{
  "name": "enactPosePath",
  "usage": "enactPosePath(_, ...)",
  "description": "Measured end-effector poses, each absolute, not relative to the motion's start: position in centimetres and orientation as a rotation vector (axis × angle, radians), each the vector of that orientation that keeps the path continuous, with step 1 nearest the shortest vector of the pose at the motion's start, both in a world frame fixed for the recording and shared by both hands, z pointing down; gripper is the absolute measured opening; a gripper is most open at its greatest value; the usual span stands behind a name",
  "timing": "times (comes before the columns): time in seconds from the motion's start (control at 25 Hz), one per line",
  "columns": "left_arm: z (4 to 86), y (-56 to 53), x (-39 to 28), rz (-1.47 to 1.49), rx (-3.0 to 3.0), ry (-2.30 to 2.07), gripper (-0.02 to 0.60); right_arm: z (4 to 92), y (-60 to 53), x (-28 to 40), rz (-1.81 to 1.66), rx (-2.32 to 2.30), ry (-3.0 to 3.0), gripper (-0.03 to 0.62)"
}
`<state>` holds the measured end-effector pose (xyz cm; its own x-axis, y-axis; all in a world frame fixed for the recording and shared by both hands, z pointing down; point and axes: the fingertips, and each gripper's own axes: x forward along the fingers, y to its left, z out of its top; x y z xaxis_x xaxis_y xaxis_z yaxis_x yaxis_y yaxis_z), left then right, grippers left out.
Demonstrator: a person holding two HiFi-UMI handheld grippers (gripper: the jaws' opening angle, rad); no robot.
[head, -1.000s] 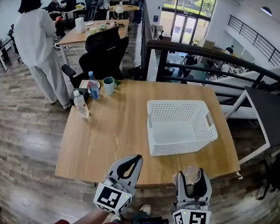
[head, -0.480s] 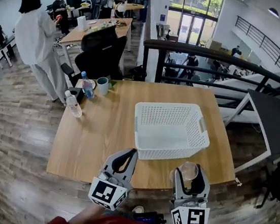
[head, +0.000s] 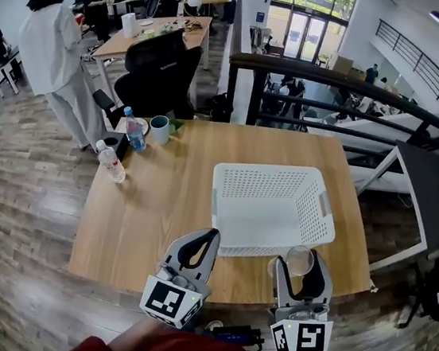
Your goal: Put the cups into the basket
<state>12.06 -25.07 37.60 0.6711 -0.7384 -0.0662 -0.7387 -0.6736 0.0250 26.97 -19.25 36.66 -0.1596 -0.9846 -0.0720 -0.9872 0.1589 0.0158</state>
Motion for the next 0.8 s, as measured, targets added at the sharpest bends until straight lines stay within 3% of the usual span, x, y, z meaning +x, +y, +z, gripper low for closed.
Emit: enactPosePath(0.8,38.2,-33.1,8.8,0.175,-2.958,1.224,0.006,34.9,-30.1,23.6,0.225,-2.033,2.48,0.278)
